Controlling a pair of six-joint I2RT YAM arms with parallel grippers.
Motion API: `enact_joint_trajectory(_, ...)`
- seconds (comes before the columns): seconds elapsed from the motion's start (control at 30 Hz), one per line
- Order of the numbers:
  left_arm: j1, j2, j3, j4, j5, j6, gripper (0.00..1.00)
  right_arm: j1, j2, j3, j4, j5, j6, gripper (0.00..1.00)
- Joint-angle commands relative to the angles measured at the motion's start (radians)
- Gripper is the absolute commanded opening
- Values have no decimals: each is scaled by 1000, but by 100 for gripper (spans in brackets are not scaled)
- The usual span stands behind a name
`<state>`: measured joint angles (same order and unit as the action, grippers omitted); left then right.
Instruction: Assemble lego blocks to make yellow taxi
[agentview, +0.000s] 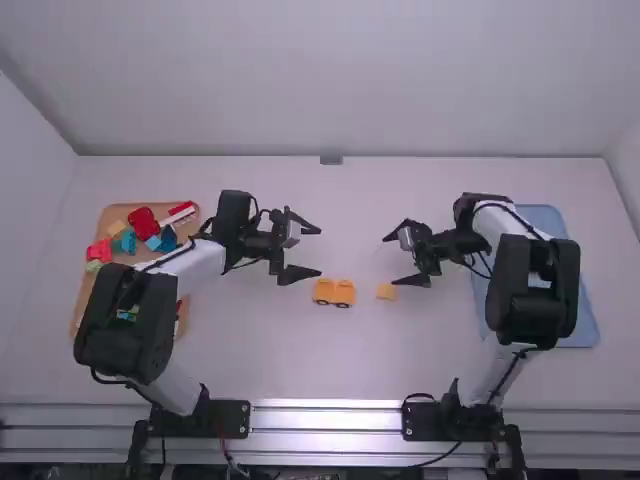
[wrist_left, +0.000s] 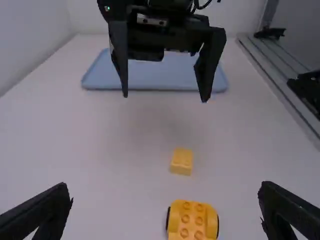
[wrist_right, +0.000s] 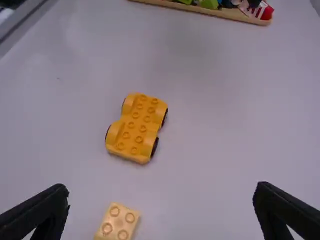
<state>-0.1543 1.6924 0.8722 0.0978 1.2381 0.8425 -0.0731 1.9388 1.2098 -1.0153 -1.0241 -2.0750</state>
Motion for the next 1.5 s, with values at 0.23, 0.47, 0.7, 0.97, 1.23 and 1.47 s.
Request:
enact_joint_trajectory(0.23,-3,61,3,23,29,52,99,20,4,-157,293,-22,383,99)
enact_joint_trajectory(0.47,-3,61,3,26,26,52,99,1,4,-242,383,-21,423,99)
enact_joint_trajectory(0.7,-2,61,3,27,26,52,99,-52,4,-342,447,-26,375,99)
enact_joint_trajectory(0.97,-2,61,3,34,29,43,99,-53,4,-503,921,-23,743,99)
enact_joint_trajectory(1.23,-1,61,3,30,29,41,99,-42,4,-609,1138,0,800,97)
enact_joint_trajectory(1.47,-3,61,3,34,29,45,99,-44,4,-624,1143,13,791,84)
